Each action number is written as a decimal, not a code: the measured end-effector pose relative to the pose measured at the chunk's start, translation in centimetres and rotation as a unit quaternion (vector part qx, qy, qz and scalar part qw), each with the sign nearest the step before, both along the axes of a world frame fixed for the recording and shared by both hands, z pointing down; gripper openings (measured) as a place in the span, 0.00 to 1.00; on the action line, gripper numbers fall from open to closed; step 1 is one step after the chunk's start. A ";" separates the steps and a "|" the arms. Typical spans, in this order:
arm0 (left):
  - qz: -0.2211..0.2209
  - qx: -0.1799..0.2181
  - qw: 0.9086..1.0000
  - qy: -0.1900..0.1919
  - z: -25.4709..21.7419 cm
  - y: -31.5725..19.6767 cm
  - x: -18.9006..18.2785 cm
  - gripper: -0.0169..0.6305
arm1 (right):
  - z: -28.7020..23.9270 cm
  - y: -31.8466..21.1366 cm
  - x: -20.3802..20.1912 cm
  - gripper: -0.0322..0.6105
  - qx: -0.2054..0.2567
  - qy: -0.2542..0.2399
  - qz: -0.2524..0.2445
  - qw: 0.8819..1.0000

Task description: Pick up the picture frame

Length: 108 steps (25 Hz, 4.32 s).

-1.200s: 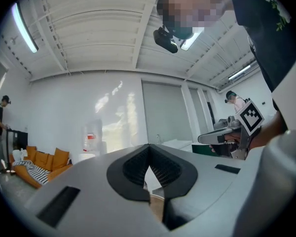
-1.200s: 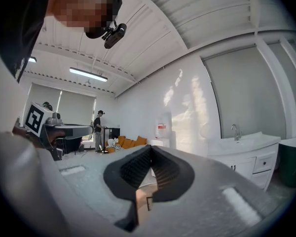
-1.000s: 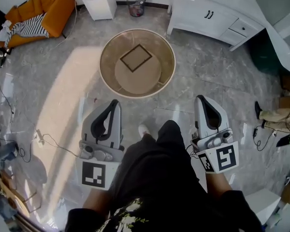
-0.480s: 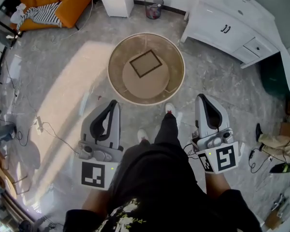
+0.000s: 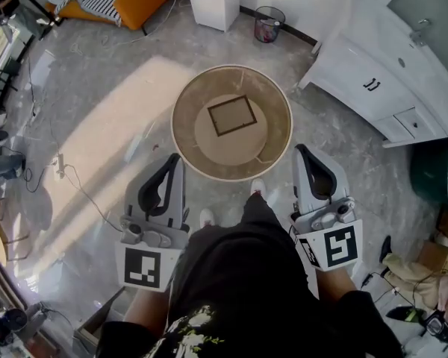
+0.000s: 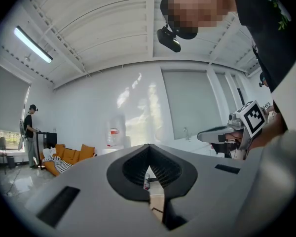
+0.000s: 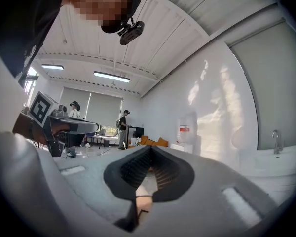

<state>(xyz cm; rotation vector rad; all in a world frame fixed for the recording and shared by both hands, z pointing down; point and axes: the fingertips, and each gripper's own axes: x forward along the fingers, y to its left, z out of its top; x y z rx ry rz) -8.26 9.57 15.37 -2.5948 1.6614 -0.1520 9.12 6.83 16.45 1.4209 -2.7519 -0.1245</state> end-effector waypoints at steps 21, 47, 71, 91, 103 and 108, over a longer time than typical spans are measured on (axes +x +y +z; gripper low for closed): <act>-0.124 -0.034 0.992 0.003 2.6 -6.8 5.1 0.04 | 4.3 -10.2 3.7 0.04 -0.051 0.005 -0.144 0.988; 0.001 -0.032 0.998 0.051 5.8 -22.3 -3.2 0.04 | 5.1 -22.0 -6.0 0.04 -0.051 0.056 -0.054 0.996; -0.033 -0.168 0.984 0.048 23.1 -30.1 -1.4 0.11 | 22.5 -32.0 -6.0 0.05 -0.125 0.057 -0.110 0.984; -0.060 -0.264 0.961 0.060 39.8 -31.3 -1.2 0.22 | 39.6 -33.5 -5.6 0.24 -0.241 0.058 -0.116 0.962; -0.071 -0.315 0.944 0.064 49.6 -31.3 -3.4 0.25 | 48.4 -34.0 -6.6 0.24 -0.272 0.080 -0.107 0.953; -0.072 -0.325 0.941 0.055 52.3 -31.6 -3.6 0.25 | 50.9 -34.1 -6.9 0.24 -0.281 0.084 -0.107 0.950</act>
